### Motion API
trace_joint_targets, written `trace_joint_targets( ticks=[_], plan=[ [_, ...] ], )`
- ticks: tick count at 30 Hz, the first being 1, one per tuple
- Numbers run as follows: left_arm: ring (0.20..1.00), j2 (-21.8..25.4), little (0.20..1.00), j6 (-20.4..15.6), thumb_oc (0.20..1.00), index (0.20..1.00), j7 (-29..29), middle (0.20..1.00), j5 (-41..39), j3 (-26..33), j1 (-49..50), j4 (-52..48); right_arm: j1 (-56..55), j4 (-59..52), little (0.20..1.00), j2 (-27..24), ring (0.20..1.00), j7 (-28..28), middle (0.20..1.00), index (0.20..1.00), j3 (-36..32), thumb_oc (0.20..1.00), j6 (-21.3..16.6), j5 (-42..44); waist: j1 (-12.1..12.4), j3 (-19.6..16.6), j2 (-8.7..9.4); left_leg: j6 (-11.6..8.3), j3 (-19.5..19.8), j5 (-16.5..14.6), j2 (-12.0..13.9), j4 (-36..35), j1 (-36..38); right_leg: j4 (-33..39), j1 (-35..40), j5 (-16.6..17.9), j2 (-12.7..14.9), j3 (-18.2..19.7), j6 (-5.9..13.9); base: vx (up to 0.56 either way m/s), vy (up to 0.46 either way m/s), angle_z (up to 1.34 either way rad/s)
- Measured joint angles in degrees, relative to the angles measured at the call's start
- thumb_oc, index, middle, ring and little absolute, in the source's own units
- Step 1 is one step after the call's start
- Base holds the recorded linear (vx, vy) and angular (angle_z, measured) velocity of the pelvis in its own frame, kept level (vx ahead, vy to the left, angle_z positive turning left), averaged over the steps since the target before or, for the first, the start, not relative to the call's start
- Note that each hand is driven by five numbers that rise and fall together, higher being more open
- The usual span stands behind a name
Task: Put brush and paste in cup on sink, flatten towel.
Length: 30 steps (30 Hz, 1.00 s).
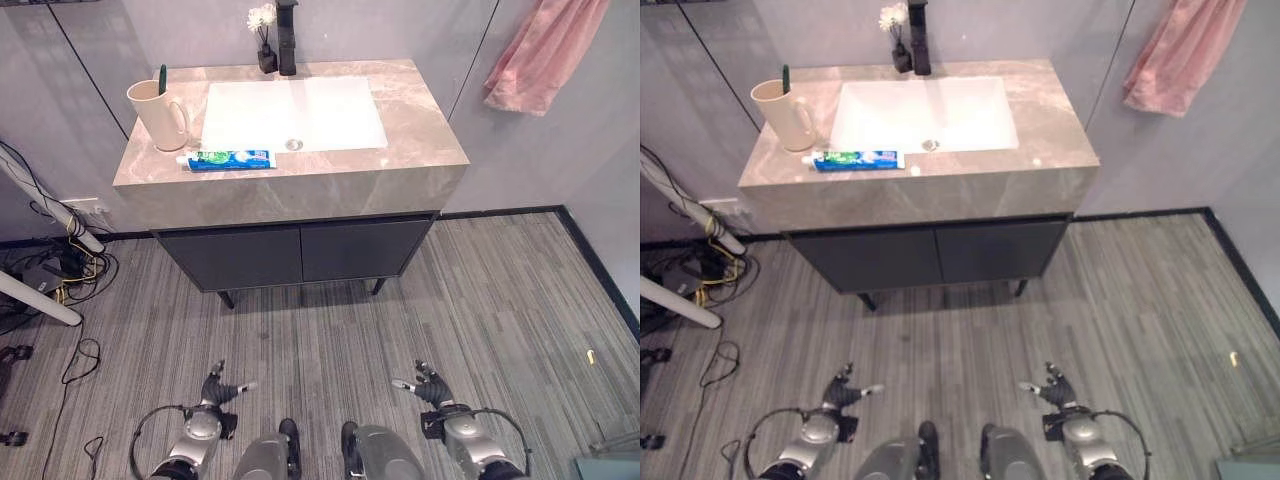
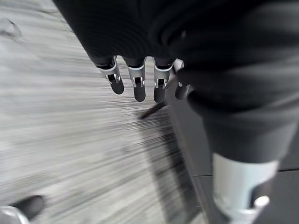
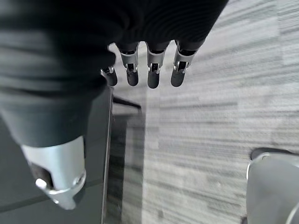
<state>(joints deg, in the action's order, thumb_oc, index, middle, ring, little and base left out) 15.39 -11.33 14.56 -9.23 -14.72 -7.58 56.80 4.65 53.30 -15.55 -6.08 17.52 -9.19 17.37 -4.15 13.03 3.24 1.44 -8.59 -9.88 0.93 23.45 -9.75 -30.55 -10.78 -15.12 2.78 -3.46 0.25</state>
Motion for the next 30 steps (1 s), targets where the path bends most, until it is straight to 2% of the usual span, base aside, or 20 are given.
trace_joint_targets(
  ticks=[3, 6, 12, 17, 22, 30],
  plan=[
    [1.000, 0.0, 1.000, -0.3, 1.000, 1.000, -0.2, 1.000, -1.6, 0.0, 0.8, -1.5, -0.4, -0.1, 1.000, 0.0, 1.000, 0.1, 1.000, 1.000, -0.3, 1.000, 0.0, 0.4, 0.0, -0.1, 0.08, 0.03, 0.0, 0.0, 0.0, 0.1, -0.3, 0.0, -0.1, 0.0, -0.1, 0.0, 0.00, 0.00, 0.000, 0.00],
    [1.000, 0.2, 1.000, -0.6, 1.000, 1.000, -2.1, 1.000, -1.6, -0.2, 4.4, -5.5, -1.2, -0.5, 1.000, 0.0, 1.000, 2.1, 1.000, 1.000, -0.8, 1.000, -0.1, 4.5, 0.1, -0.3, -0.29, 0.10, 0.1, 0.0, 0.1, -0.2, 0.2, 0.8, 0.8, 0.0, -0.1, -0.3, 0.01, 0.02, 0.000, 0.02],
    [1.000, 0.1, 1.000, -0.6, 1.000, 1.000, -2.6, 1.000, -1.5, -0.2, 6.6, -5.5, -0.9, -0.3, 1.000, 0.2, 1.000, 2.7, 1.000, 1.000, -1.0, 1.000, -0.2, 6.7, 0.4, -1.6, -1.49, 0.18, 0.2, -0.1, 0.1, -0.9, 1.7, 1.8, 2.5, 0.1, -0.1, -0.3, 0.07, 0.01, -0.001, 0.00],
    [1.000, 0.1, 1.000, -0.7, 1.000, 1.000, -2.6, 1.000, -1.5, -0.1, 6.6, -4.7, -1.0, -0.3, 1.000, 0.2, 1.000, 2.6, 1.000, 1.000, -1.0, 1.000, -0.3, 6.7, 0.5, -2.7, -1.78, 0.14, 0.2, 0.0, 0.1, -1.2, 1.8, 2.0, 2.6, 0.3, -0.2, -0.4, 0.01, 0.00, 0.000, 0.00],
    [1.000, 0.1, 1.000, -0.7, 1.000, 1.000, -2.4, 1.000, -2.1, 1.2, 7.9, -3.6, -1.1, -0.5, 1.000, 0.1, 1.000, 2.4, 1.000, 1.000, -1.0, 1.000, -0.3, 6.4, 0.7, -4.2, -1.54, -0.16, 0.3, 2.1, 0.0, -6.1, 4.1, 6.4, 4.5, 2.2, -0.7, -0.5, -0.15, 0.00, 0.000, 0.00],
    [1.000, 0.7, 1.000, -1.1, 1.000, 1.000, -2.2, 1.000, -2.0, 2.9, 6.7, -2.2, -1.1, 0.1, 1.000, -2.6, 1.000, 1.2, 1.000, 1.000, -2.8, 1.000, -0.9, 4.0, 1.4, -5.2, -2.20, -0.17, 1.4, 5.7, -0.5, -12.6, 6.1, 11.7, 6.4, 4.6, -0.9, -1.8, -0.15, 0.01, -0.008, 0.07]
  ],
)
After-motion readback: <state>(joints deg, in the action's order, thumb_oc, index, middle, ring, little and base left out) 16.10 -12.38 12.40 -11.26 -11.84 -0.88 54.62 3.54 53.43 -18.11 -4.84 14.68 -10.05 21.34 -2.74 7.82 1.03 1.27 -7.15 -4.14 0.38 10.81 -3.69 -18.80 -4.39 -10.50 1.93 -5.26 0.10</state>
